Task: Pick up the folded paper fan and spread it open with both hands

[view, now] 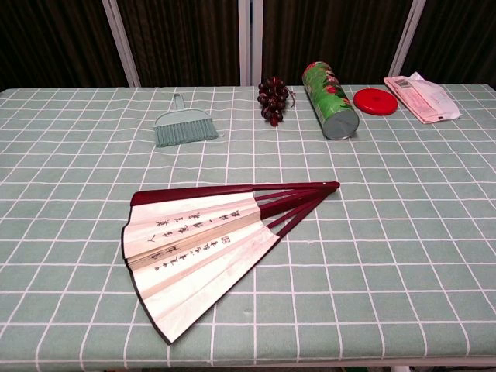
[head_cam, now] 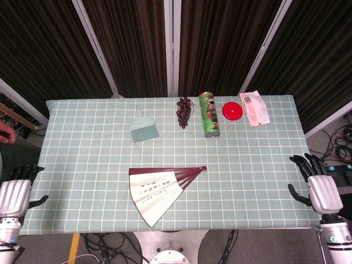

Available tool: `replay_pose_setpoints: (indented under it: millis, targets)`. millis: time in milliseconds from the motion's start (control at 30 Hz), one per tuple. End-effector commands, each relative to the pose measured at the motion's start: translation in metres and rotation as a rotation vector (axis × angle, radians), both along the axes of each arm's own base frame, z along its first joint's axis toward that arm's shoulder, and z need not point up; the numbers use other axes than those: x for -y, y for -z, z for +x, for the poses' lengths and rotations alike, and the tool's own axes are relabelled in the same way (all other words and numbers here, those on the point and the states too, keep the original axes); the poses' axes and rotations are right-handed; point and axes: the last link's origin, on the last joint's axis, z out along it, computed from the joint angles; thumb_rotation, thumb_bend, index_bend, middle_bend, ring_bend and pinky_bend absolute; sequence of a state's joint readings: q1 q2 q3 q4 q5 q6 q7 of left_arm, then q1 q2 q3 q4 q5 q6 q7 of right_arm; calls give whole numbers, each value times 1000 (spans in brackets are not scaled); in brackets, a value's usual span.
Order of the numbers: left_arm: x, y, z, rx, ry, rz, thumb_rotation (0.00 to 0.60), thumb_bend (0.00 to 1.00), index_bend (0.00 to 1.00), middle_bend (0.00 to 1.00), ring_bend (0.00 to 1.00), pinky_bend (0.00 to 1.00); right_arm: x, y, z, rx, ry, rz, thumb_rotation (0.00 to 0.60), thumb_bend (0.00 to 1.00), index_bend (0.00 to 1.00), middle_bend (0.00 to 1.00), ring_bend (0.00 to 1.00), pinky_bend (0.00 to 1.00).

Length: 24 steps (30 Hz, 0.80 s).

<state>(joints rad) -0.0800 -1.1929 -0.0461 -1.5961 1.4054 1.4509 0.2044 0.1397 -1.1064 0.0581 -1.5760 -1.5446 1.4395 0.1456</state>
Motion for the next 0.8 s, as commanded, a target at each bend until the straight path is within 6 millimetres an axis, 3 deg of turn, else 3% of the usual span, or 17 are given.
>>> replay_pose_setpoints:
  millis: [33, 467, 567, 800]
  targets:
    - [0, 0, 0, 0, 0, -2, 600, 15, 256, 216, 166, 182, 1, 1, 0, -1, 3, 2, 600, 273, 135, 139, 13, 0]
    - [-10, 1, 5, -3, 40, -12, 600, 14, 256, 216, 166, 182, -1, -3, -2, 1, 5, -12, 600, 273, 135, 139, 13, 0]
    - [-30, 0, 16, 10, 111, -35, 600, 14, 264, 230, 166, 182, 1, -3, -1, 4, 0, -10, 600, 273, 135, 139, 13, 0]
    - [-110, 11, 71, 148, 294, -266, 600, 51, 298, 254, 191, 196, 8, -2, 5, 13, -34, 3, 600, 273, 135, 139, 13, 0]
